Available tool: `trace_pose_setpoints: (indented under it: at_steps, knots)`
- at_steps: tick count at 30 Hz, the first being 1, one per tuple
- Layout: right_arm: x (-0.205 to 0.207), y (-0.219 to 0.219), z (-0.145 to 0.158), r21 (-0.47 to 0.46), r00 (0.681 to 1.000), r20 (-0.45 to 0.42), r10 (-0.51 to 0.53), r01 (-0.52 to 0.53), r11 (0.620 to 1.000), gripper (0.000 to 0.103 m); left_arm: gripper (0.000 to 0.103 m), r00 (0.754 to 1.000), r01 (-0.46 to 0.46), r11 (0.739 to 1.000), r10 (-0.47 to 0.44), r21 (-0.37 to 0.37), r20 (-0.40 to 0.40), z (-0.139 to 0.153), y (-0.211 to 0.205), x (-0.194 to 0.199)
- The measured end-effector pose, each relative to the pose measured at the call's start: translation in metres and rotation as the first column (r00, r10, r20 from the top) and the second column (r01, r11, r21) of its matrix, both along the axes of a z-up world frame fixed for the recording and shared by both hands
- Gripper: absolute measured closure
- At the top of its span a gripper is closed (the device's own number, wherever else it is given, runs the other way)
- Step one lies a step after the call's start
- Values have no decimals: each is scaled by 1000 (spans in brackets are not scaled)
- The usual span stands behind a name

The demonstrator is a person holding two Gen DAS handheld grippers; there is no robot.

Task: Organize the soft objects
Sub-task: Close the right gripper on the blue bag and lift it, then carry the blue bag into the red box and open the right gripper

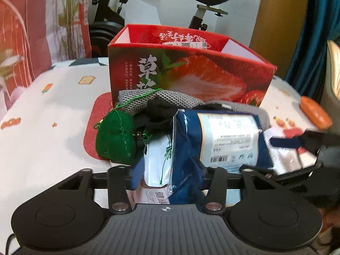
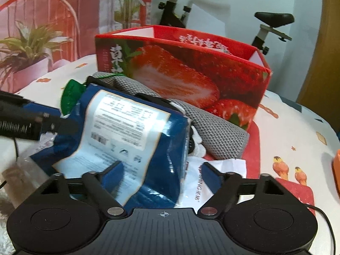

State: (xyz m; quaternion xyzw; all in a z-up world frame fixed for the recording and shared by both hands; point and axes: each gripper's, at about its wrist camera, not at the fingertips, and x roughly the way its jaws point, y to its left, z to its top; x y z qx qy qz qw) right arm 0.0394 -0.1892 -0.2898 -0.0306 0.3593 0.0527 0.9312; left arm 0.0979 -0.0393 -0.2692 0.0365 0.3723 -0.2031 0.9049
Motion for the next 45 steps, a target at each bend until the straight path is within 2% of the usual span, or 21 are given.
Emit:
trace_pose_setpoints:
  at_steps: [3, 10, 14, 17, 18, 23, 27, 33, 40, 45]
  knots:
    - [-1, 0, 2, 18, 1000, -3, 16, -16, 1000, 45, 63, 1000, 18, 1000, -18, -16, 12, 7, -3, 0]
    - [-2, -5, 4, 51, 1000, 0, 11, -11, 999, 49, 63, 997, 49, 999, -48, -22, 63, 22, -9, -2]
    - [1, -6, 2, 53, 999, -13, 36, -36, 998, 48, 63, 996, 87, 996, -87, -27, -4, 10, -18, 8]
    - [3, -12, 2, 83, 999, -11, 41, -40, 996, 49, 63, 989, 88, 994, -96, -70, -116, -6, -21, 23]
    - [4, -14, 1, 94, 999, -13, 39, -38, 995, 50, 63, 986, 98, 992, -107, -75, -128, -8, -23, 25]
    - [2, -17, 10, 127, 998, -6, 68, -67, 990, 66, 63, 986, 140, 990, -141, -22, -91, 4, -33, 24]
    - [1, -24, 35, 137, 995, 54, 81, -88, 987, 67, 63, 988, 153, 987, -155, -55, -26, 33, -30, 20]
    - [18, -37, 85, 113, 983, 150, 105, -123, 986, 67, 63, 977, 193, 978, -185, -78, 101, 83, -30, 26]
    - [66, -30, 141, -39, 944, 224, 241, -239, 970, 67, 63, 966, 170, 979, -143, -112, 214, 128, -33, 67]
    - [104, -20, 163, -131, 923, 248, 294, -269, 954, 70, 63, 961, 183, 971, -145, -152, 235, 147, -33, 105]
